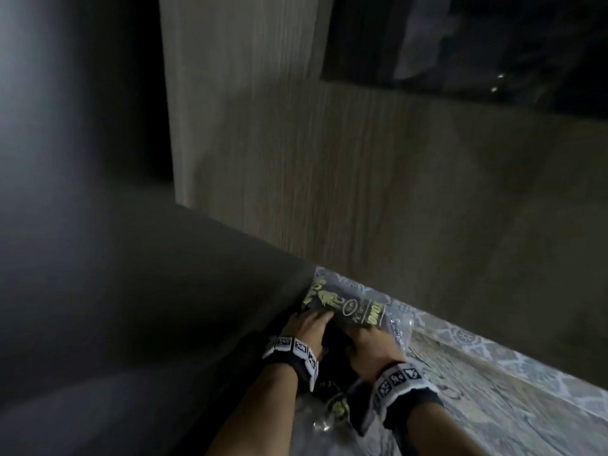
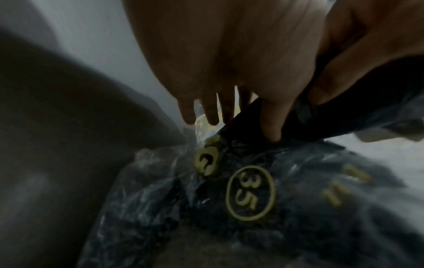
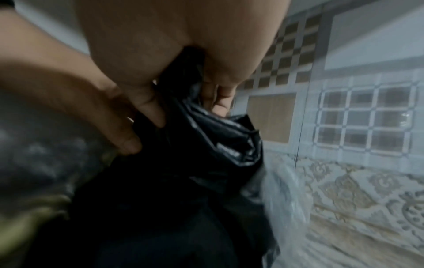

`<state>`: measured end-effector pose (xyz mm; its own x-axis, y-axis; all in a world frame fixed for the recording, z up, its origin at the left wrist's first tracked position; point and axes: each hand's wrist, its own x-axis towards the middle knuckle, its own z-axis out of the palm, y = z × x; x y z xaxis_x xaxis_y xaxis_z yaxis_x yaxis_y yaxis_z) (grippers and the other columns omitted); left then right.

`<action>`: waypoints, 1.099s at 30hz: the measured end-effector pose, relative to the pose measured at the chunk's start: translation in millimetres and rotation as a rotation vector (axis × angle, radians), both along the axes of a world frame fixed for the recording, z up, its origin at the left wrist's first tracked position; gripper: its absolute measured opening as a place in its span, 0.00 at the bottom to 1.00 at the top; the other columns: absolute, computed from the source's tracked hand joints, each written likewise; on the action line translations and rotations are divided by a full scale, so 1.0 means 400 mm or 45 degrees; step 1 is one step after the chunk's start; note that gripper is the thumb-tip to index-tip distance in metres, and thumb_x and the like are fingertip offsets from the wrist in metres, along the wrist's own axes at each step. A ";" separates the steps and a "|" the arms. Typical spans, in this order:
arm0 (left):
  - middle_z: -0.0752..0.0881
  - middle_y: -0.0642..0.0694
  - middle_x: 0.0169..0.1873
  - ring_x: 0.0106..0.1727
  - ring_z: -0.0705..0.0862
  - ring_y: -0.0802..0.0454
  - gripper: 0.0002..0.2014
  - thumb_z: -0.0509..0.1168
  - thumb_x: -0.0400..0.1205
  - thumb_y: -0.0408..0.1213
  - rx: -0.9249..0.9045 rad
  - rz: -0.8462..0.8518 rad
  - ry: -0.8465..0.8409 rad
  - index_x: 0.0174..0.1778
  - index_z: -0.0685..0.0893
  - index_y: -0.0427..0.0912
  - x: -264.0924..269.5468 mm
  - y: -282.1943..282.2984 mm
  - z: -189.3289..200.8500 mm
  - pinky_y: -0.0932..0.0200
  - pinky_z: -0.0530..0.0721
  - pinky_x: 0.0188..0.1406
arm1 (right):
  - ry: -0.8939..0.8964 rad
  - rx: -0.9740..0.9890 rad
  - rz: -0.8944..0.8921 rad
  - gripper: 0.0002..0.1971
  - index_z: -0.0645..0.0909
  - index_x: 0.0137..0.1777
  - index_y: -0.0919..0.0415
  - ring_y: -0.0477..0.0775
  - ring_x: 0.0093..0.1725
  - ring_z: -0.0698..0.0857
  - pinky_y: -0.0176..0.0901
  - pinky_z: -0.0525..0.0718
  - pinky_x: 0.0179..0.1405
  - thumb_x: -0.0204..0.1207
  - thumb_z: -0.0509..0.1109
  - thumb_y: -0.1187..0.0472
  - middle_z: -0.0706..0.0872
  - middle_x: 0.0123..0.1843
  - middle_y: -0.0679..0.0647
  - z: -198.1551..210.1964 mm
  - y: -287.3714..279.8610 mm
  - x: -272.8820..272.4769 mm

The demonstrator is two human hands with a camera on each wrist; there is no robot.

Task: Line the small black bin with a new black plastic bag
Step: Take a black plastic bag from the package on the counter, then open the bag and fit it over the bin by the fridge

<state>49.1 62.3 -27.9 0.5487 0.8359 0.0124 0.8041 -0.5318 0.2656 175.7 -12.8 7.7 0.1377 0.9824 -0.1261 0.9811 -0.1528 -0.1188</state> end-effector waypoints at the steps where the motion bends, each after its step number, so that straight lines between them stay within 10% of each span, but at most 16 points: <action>1: 0.80 0.45 0.71 0.73 0.76 0.43 0.26 0.66 0.75 0.36 0.050 0.010 -0.064 0.72 0.76 0.48 -0.002 -0.011 0.016 0.49 0.74 0.73 | -0.004 0.095 0.043 0.21 0.76 0.68 0.42 0.58 0.62 0.85 0.49 0.83 0.62 0.75 0.55 0.48 0.87 0.62 0.52 0.022 -0.021 -0.001; 6: 0.89 0.40 0.54 0.57 0.86 0.36 0.14 0.61 0.78 0.38 0.096 0.120 -0.309 0.58 0.83 0.50 -0.033 -0.165 0.146 0.47 0.85 0.52 | -0.098 0.485 0.115 0.19 0.83 0.59 0.44 0.60 0.56 0.88 0.50 0.83 0.56 0.69 0.61 0.49 0.91 0.56 0.51 0.175 -0.176 -0.006; 12: 0.89 0.34 0.53 0.55 0.86 0.33 0.12 0.62 0.78 0.36 0.123 0.160 -0.635 0.55 0.84 0.40 -0.230 -0.459 0.335 0.49 0.82 0.49 | 0.064 0.912 -0.262 0.36 0.68 0.75 0.55 0.65 0.70 0.75 0.60 0.70 0.70 0.68 0.73 0.45 0.78 0.70 0.60 0.324 -0.517 -0.114; 17: 0.90 0.36 0.50 0.55 0.87 0.38 0.10 0.68 0.77 0.40 -0.134 0.338 -0.856 0.47 0.85 0.37 -0.529 -0.740 0.467 0.55 0.81 0.48 | 0.810 0.726 -0.311 0.49 0.57 0.81 0.51 0.65 0.74 0.73 0.61 0.75 0.72 0.63 0.76 0.40 0.71 0.78 0.61 0.377 -0.754 -0.309; 22: 0.92 0.37 0.50 0.53 0.90 0.41 0.12 0.74 0.69 0.44 -0.439 0.433 -0.863 0.43 0.89 0.41 -0.769 -0.972 0.564 0.49 0.84 0.59 | 1.488 0.317 -0.019 0.25 0.73 0.72 0.68 0.48 0.48 0.90 0.36 0.85 0.46 0.74 0.71 0.74 0.88 0.49 0.54 0.450 -0.897 -0.548; 24: 0.91 0.38 0.53 0.55 0.89 0.41 0.18 0.75 0.72 0.43 -0.501 0.507 -0.797 0.53 0.90 0.37 -0.830 -1.043 0.577 0.51 0.83 0.62 | 1.464 0.216 0.092 0.15 0.79 0.62 0.75 0.45 0.36 0.89 0.30 0.84 0.33 0.75 0.66 0.78 0.89 0.38 0.51 0.476 -0.941 -0.620; 28: 0.88 0.43 0.53 0.55 0.86 0.44 0.25 0.74 0.73 0.47 -0.539 0.675 -0.735 0.61 0.85 0.34 -0.905 -1.150 0.596 0.58 0.81 0.57 | 1.168 0.080 0.172 0.04 0.86 0.39 0.56 0.60 0.44 0.86 0.45 0.82 0.42 0.67 0.70 0.63 0.87 0.37 0.54 0.518 -1.007 -0.706; 33: 0.87 0.43 0.52 0.56 0.86 0.42 0.27 0.75 0.69 0.50 -0.281 0.847 -0.738 0.58 0.80 0.37 -0.898 -1.142 0.557 0.56 0.81 0.54 | 1.230 0.037 0.143 0.15 0.88 0.54 0.64 0.61 0.52 0.89 0.54 0.84 0.63 0.66 0.76 0.65 0.92 0.50 0.58 0.512 -0.990 -0.728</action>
<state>-310.0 -394.6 195.0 -0.0901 0.9940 -0.0619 0.6353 0.1052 0.7651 -115.5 -408.6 212.4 -0.1073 0.9880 -0.1109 0.4675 -0.0483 -0.8827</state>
